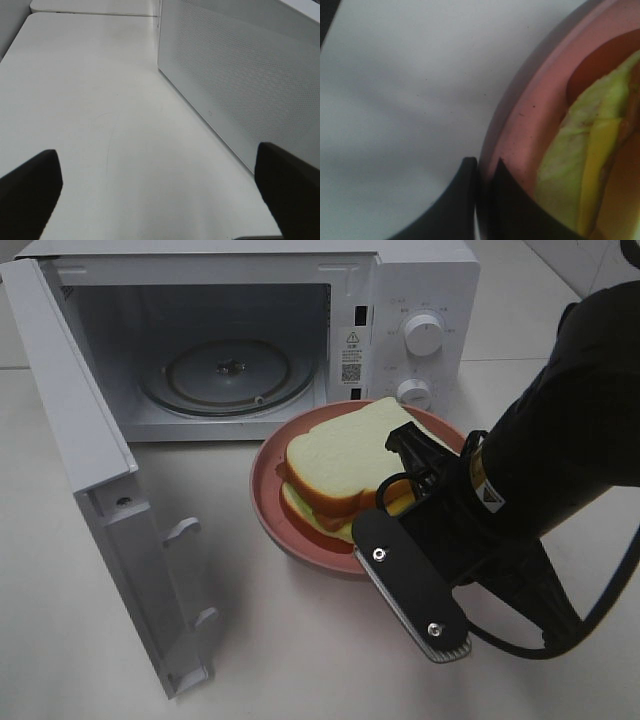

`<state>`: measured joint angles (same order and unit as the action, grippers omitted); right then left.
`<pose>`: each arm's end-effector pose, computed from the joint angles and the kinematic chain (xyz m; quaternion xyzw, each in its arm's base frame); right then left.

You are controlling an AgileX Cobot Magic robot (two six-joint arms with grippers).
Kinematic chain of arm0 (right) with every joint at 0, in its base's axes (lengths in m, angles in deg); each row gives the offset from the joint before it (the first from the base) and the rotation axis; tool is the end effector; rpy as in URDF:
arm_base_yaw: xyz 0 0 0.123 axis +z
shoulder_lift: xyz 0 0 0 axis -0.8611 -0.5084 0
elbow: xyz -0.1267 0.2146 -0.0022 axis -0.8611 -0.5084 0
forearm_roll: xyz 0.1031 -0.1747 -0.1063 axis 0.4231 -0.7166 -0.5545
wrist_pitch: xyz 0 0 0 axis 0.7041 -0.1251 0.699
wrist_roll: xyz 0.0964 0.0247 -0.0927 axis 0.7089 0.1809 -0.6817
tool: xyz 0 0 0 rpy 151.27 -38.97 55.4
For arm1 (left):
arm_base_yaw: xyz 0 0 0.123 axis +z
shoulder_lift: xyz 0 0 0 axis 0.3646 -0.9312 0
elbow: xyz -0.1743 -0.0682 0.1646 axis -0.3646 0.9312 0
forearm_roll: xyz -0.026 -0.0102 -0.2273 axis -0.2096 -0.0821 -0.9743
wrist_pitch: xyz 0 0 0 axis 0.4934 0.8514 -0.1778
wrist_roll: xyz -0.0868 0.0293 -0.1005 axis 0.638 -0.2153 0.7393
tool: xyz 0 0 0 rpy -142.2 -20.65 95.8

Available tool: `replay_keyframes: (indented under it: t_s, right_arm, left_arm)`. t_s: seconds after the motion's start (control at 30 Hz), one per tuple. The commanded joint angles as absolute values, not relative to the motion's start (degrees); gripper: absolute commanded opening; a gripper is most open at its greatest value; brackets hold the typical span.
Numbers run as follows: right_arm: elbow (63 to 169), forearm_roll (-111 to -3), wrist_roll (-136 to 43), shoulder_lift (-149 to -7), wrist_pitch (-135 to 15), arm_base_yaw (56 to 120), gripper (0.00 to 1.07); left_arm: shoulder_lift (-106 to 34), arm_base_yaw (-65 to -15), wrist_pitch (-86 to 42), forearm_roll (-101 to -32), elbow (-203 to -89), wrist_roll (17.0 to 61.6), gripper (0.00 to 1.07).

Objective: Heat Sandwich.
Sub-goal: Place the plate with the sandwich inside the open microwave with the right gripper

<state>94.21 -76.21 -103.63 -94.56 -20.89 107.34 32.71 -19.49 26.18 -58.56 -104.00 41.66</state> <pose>0.1997 0.1820 0.1400 -0.8592 0.4668 -0.1387 0.1569 0.0522 -0.0112 0.2482 -0.0019 0.8454 -0.0400 0.5326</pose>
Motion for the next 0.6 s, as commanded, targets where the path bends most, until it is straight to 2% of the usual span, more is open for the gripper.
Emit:
replay_keyframes:
  t_s: [0.03,0.23,0.6]
  right_arm:
    - [94.09,-75.18,-107.59,-94.1,-22.55,107.34,0.0]
    - [94.09,-70.25,-115.84,-94.1,-24.95,101.5,0.0]
    - [94.09,-61.83,-128.73,-94.1,-26.67,97.32,0.0]
  left_arm:
    - [34.2,-19.49,25.55,-58.67,-103.77,41.72,1.01]
    - [34.2,-19.49,25.55,-58.67,-103.77,41.72,1.01]
    - [34.2,-19.49,25.55,-58.67,-103.77,41.72,1.01]
